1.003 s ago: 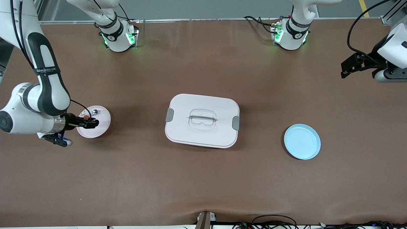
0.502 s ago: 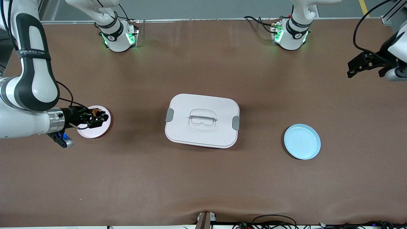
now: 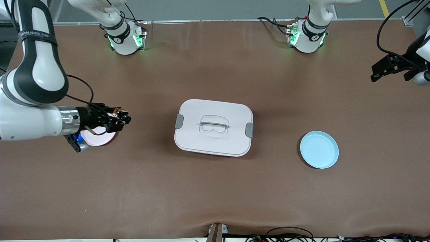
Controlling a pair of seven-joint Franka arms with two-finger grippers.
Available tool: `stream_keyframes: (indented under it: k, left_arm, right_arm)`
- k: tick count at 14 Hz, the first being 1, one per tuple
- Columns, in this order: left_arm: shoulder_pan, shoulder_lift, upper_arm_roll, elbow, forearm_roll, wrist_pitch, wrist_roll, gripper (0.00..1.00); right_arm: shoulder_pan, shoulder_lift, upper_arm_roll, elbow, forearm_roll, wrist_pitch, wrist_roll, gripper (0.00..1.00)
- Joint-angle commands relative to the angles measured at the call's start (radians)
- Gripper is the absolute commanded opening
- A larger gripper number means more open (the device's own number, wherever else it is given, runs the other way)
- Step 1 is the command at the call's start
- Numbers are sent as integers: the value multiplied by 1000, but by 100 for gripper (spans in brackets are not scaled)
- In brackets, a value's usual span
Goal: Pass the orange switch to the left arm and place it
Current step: 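Lift the switch over the box with the right gripper while the left gripper approaches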
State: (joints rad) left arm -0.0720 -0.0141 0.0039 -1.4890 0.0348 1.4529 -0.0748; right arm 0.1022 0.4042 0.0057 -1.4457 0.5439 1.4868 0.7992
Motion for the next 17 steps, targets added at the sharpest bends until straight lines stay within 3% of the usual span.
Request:
stream_keyframes:
  k: [1,2,6,8,13,17]
  left_arm:
    - [-3,-4,-4,7,-15,-3,0,100]
    - [-6,-4,-8,7,-26,3,0,100]
    - [-20,5,-15,4,-280,58,-5,100]
    - [-41,19,-71,6,-311,128,-60,100]
    - [-42,95,-202,-7,-547,301,-163,100]
    - [-81,178,-228,-8,-708,394,-163,100]
  right_arm:
    - [59,8,-7,47,45,3,134,0]
    - [80,11,-7,66,47,22,185,0]
    - [152,24,-7,76,66,114,302,0]
    - [186,31,-7,82,93,171,365,0]
    - [301,84,-7,151,94,341,636,0]
    - [384,110,-7,157,96,464,767,0]
